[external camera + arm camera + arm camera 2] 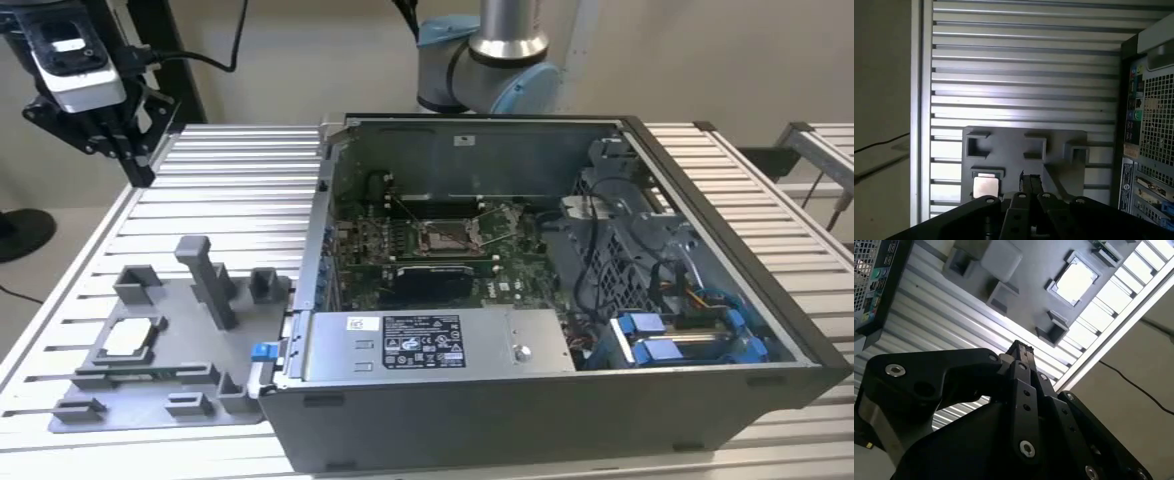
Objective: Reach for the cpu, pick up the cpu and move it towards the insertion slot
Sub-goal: 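Reach for the cpu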
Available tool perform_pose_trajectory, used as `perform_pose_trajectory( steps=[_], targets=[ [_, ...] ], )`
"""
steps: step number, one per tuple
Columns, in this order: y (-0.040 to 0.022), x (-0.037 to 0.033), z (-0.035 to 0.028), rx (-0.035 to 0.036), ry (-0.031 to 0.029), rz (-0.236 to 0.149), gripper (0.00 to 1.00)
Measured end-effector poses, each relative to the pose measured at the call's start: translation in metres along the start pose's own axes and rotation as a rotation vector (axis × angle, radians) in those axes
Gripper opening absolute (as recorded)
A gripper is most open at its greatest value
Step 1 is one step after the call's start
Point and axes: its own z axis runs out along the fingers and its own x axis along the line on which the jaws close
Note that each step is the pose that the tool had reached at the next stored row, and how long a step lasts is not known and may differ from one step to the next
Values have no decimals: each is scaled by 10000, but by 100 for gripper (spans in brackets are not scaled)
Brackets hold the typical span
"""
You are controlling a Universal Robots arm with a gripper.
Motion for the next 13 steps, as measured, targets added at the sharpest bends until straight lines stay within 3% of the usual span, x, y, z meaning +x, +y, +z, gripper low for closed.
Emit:
perform_pose_trajectory(
  steps=[8, 13],
  targets=[
    [1, 9, 0, 1, -37, 1, 0],
    [-21, 127, -3, -1, -46, 0, 0]
  ],
)
